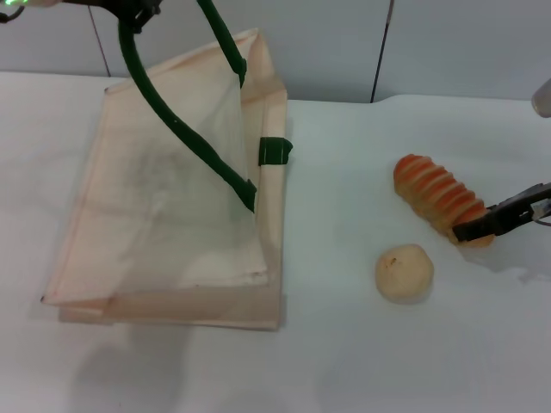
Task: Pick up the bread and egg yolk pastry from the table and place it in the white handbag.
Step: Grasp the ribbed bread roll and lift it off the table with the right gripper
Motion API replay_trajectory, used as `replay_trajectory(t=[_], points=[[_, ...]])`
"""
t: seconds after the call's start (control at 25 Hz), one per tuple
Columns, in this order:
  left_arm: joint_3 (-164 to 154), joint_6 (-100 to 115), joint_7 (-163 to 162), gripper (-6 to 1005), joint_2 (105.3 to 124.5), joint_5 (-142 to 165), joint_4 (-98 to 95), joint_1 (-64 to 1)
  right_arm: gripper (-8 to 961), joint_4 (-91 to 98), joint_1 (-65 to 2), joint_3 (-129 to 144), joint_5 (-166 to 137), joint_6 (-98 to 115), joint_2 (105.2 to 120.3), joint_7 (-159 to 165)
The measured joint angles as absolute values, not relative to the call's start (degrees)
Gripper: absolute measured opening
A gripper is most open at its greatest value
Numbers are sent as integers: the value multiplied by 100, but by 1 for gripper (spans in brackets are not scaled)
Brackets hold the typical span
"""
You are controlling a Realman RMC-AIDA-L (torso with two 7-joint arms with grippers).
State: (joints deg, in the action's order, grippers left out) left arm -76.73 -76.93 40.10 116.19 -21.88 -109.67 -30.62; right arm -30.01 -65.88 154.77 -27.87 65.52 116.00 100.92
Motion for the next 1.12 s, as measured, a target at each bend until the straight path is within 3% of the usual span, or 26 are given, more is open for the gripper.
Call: replay_trajectory(t=[0.48, 1.12], points=[[-7642, -7660, 4008, 130, 11619, -2188, -10975, -3025, 602, -3151, -6651, 15453, -2710, 6581, 11608, 10096], [-7672, -7459, 4024, 130, 11610, -2225, -10981, -3055, 497, -3839, -6954, 15543, -1653, 7461, 11601, 9670]])
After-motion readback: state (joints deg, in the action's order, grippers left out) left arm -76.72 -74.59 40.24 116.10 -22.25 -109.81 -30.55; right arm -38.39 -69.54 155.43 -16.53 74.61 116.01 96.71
